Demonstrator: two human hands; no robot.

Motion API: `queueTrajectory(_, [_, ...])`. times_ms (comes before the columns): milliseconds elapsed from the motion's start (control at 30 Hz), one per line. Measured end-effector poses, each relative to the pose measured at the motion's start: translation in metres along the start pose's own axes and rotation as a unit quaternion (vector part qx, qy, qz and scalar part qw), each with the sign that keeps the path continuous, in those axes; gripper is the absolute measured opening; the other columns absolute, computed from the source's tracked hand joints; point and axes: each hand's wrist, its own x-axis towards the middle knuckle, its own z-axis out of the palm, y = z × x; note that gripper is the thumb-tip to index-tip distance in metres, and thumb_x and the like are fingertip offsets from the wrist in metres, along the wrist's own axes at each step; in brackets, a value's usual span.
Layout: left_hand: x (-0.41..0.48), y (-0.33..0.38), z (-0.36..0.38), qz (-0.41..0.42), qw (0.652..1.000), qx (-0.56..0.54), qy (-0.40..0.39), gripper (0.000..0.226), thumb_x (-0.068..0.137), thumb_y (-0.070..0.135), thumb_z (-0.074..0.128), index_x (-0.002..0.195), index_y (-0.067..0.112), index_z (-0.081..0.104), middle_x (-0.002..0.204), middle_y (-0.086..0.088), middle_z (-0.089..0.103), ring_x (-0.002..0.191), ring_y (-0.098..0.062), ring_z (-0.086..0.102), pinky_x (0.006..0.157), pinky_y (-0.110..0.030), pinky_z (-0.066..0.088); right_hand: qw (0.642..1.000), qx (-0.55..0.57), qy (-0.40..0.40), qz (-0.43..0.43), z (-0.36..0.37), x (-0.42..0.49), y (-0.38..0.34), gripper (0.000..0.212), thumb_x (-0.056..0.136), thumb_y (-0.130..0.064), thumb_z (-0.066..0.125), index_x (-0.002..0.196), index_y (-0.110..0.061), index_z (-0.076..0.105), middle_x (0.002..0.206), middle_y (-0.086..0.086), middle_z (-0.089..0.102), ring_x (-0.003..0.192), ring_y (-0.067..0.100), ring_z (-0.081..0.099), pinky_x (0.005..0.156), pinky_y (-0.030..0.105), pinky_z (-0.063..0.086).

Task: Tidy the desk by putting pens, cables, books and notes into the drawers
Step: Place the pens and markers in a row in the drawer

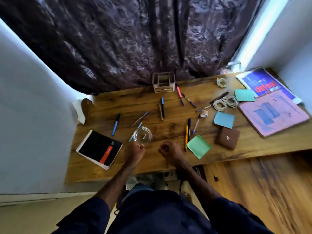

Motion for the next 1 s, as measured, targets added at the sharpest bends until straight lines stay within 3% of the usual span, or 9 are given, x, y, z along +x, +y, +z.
queueTrajectory(167, [0.031,-0.008,-0.021,-0.026,0.998,-0.014,-0.054,0.045,0.099,0.041,0.059,0.119,0.002,0.067,0.115,-0.013,0.071,0.109,-0.030,0.067,0.072,-0.027,0.042,0.998,-0.052,0.043,0.017,0.024,0.022,-0.020,0.010,0.086,-0.018,0.073,0.089,-0.008,0.072,0.086,0.005,0.075,0.074,0.016,0.070,0.064,0.032,0.055])
queueTrajectory(300, [0.061,-0.024,-0.014,-0.005,0.994,-0.051,-0.095,0.046,0.091,0.048,0.065,0.108,0.005,0.070,0.104,-0.009,0.075,0.094,-0.025,0.073,0.074,-0.026,0.054,0.995,-0.060,0.075,0.032,0.045,0.031,-0.024,0.010,0.083,-0.014,0.075,0.087,-0.006,0.071,0.078,0.004,0.074,0.067,0.017,0.070,0.055,0.016,0.049])
queueTrajectory(400, [0.116,-0.069,0.040,-0.024,0.991,-0.067,-0.113,0.059,0.075,0.059,0.063,0.114,0.015,0.067,0.098,-0.004,0.076,0.086,-0.021,0.075,0.075,-0.040,0.064,0.992,-0.066,0.081,0.068,0.052,0.029,-0.031,0.007,0.083,-0.011,0.076,0.087,-0.006,0.073,0.078,0.000,0.074,0.068,0.013,0.070,0.053,0.004,0.042])
queueTrajectory(500, [0.127,-0.071,0.046,-0.034,0.992,-0.037,-0.118,0.060,0.064,0.061,0.053,0.095,0.015,0.073,0.081,-0.004,0.077,0.073,-0.018,0.076,0.068,-0.037,0.065,0.990,-0.059,0.090,0.086,0.053,0.028,-0.040,0.006,0.083,-0.008,0.076,0.088,-0.004,0.073,0.079,0.000,0.073,0.068,0.011,0.069,0.052,0.001,0.040])
queueTrajectory(667, [0.100,-0.061,-0.014,-0.031,0.989,-0.026,-0.140,0.042,0.072,0.054,0.069,0.078,0.014,0.074,0.073,0.001,0.075,0.066,-0.013,0.073,0.062,-0.032,0.063,0.991,-0.063,0.104,0.060,0.058,0.048,-0.070,0.011,0.086,-0.013,0.075,0.077,-0.007,0.073,0.069,-0.007,0.068,0.059,-0.006,0.063,0.048,0.002,0.036])
queueTrajectory(733, [0.092,-0.069,-0.037,-0.024,0.991,-0.056,-0.122,0.062,0.066,0.074,0.064,0.067,0.012,0.073,0.062,0.003,0.072,0.057,-0.009,0.070,0.059,-0.028,0.061,0.991,-0.065,0.109,0.036,0.069,0.060,-0.086,0.013,0.085,-0.017,0.073,0.076,-0.009,0.071,0.063,-0.006,0.065,0.059,0.007,0.064,0.047,0.008,0.036])
queueTrajectory(800, [0.087,-0.078,-0.062,-0.013,0.992,-0.081,-0.098,0.078,0.058,0.086,0.054,0.057,0.009,0.071,0.051,0.003,0.067,0.050,-0.008,0.068,0.057,-0.027,0.057,0.994,-0.034,0.101,0.018,0.082,0.073,-0.105,0.008,0.085,-0.016,0.074,0.078,-0.013,0.072,0.068,-0.008,0.070,0.057,0.002,0.063,0.052,0.018,0.047])
queueTrajectory(900, [0.087,-0.097,-0.099,-0.054,0.993,-0.103,-0.034,0.064,0.065,0.070,0.061,0.052,0.007,0.068,0.045,0.001,0.064,0.043,-0.009,0.064,0.051,-0.031,0.058,0.995,-0.010,0.093,-0.017,0.109,0.092,-0.129,0.003,0.085,-0.011,0.073,0.083,-0.014,0.073,0.072,-0.012,0.068,0.062,-0.014,0.059,0.053,0.005,0.039])
queueTrajectory(1000, [0.102,-0.130,-0.123,-0.082,0.991,-0.095,0.048,0.057,0.085,0.053,0.069,0.051,0.008,0.066,0.042,0.003,0.058,0.037,-0.009,0.057,0.043,-0.027,0.049,0.998,-0.031,0.031,-0.050,0.143,0.105,-0.144,0.004,0.085,-0.015,0.071,0.085,-0.017,0.069,0.079,-0.003,0.070,0.069,0.004,0.064,0.058,0.018,0.043])
